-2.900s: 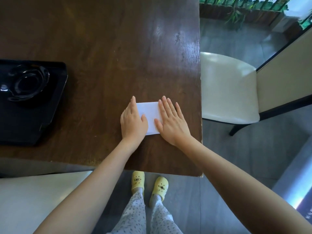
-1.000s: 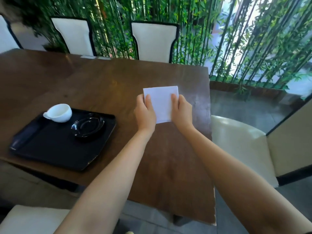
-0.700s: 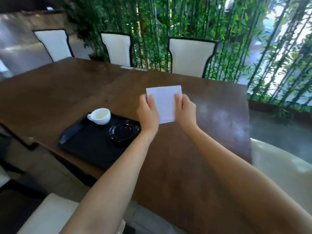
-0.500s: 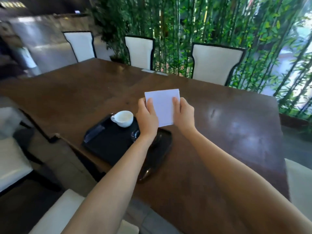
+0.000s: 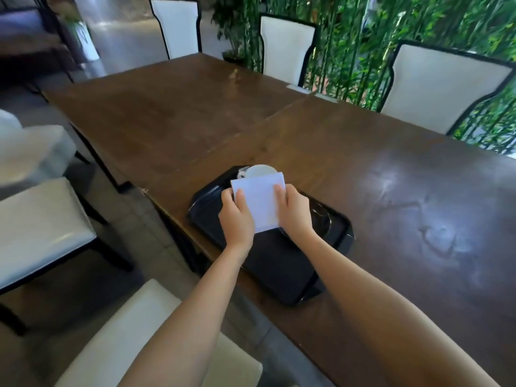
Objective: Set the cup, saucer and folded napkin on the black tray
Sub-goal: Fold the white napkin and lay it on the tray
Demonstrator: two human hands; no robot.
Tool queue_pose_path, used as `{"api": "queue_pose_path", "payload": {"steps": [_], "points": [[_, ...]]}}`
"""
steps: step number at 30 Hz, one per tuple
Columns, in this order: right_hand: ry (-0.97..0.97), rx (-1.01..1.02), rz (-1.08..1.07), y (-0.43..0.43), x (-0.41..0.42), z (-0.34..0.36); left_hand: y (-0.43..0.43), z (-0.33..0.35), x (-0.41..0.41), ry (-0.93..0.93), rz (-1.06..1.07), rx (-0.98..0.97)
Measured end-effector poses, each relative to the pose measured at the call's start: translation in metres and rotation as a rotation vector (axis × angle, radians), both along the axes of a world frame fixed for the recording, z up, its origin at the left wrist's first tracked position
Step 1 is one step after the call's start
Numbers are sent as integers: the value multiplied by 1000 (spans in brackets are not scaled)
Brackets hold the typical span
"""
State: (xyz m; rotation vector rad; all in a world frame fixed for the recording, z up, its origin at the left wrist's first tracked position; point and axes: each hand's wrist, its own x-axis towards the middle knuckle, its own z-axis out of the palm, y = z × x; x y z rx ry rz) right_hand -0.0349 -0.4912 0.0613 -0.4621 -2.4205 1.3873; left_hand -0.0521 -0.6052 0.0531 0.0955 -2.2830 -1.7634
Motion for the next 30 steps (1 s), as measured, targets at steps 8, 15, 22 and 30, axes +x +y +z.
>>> {"api": "queue_pose_path", "payload": {"steps": [8, 15, 22, 30], "points": [[-143, -165, -105, -32, -2, -62, -34, -51, -25, -149, -184, -224], [-438, -373, -44, -42, 5, -95, -49, -76, -61, -213, -422, -561], [-471, -413, -51, -45, 12, -104, -41, -95, -83, -228, -505, -859], [-476, 77, 115, -55, 18, -104, -29, -105, -86, -116, -474, -1110]]}}
